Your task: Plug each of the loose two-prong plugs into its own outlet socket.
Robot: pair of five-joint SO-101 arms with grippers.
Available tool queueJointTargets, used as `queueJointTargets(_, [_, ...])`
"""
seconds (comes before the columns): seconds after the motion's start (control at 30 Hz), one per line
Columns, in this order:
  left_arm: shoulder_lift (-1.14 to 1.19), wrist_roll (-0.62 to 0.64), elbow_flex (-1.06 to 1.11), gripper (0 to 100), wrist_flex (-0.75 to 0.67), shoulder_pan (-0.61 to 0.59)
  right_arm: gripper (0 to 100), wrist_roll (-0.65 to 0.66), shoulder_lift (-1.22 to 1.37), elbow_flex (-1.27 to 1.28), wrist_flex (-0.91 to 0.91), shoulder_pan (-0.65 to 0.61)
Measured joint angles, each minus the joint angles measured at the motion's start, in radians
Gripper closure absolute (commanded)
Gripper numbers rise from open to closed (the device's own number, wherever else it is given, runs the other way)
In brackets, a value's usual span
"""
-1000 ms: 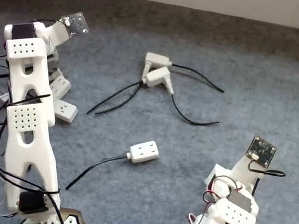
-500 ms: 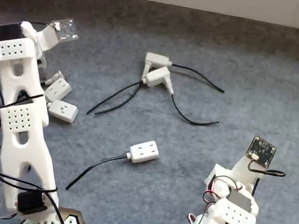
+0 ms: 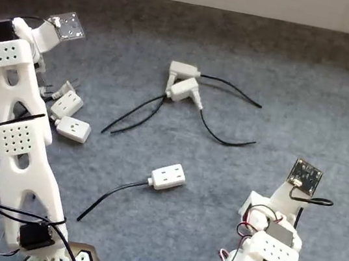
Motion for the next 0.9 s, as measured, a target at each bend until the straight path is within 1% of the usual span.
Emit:
queueJointTargets(0.23, [0.0,-0.012,0.0,73,0.0,-0.009,98.8,0.0,0.0,0.0,0.0,0.0])
queueJointTargets(0.47, [0.064,-0.012,0.0,73,-0.055,-0.048,98.8,0.0,0.0,0.0,0.0,0.0])
queueJointTargets(0.9, [0.16,-0.026,-0.009,73,-0.058,-0.064,98.8,0.0,0.0,0.0,0.0,0.0])
